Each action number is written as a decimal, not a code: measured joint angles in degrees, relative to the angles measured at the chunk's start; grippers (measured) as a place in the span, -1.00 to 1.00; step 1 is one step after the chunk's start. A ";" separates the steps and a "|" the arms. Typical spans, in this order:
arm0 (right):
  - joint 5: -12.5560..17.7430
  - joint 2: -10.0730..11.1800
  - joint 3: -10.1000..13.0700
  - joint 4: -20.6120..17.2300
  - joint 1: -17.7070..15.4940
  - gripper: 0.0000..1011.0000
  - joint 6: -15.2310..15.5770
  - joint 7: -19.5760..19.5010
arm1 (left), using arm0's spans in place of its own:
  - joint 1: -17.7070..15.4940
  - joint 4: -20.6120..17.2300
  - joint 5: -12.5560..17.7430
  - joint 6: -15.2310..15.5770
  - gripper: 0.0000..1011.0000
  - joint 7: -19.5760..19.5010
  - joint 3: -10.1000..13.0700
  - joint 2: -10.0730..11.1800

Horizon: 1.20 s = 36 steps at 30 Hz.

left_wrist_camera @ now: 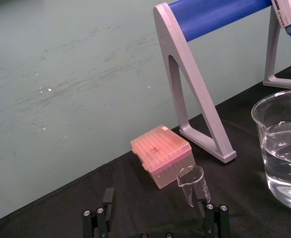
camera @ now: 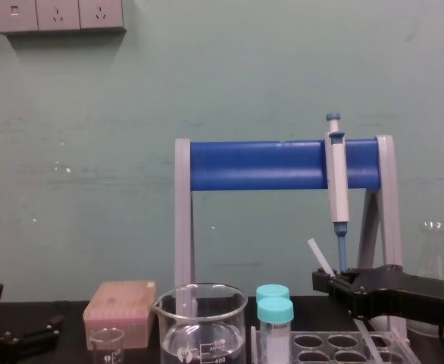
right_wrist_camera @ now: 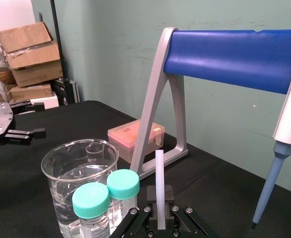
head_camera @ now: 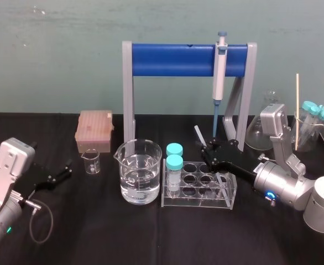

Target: Pick up the stirring rod with one hand, then place it down.

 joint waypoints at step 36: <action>-3.67 -6.93 8.60 0.08 -1.32 -0.86 -29.16 0.52 | 0.00 0.00 0.00 0.00 0.98 0.00 0.00 0.00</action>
